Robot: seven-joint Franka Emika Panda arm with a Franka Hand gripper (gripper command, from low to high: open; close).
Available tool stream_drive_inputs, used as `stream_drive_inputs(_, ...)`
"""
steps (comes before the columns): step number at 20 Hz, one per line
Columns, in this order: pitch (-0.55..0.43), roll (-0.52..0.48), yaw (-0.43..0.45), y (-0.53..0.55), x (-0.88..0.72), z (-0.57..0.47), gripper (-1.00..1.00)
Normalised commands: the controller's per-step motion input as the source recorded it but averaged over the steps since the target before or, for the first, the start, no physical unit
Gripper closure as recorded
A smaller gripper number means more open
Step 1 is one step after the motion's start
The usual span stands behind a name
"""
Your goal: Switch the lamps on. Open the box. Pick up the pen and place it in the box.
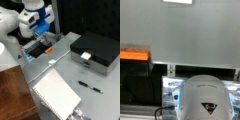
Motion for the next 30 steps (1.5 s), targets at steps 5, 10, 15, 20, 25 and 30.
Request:
stream_drive_inputs(5,-0.106,0.036,-0.049,0.14,-0.07,-0.19,-1.00)
stream_drive_inputs(10,-0.095,0.001,-0.056,0.18,-0.05,-0.21,-1.00)
stream_drive_inputs(15,-0.053,-0.062,-0.043,0.20,-0.04,-0.16,-1.00)
stream_drive_inputs(20,-0.050,-0.074,-0.046,0.20,0.01,-0.17,1.00)
stream_drive_inputs(25,-0.042,-0.033,-0.048,0.17,0.02,-0.14,1.00)
stream_drive_inputs(30,-0.070,0.022,-0.021,0.10,0.04,-0.21,1.00)
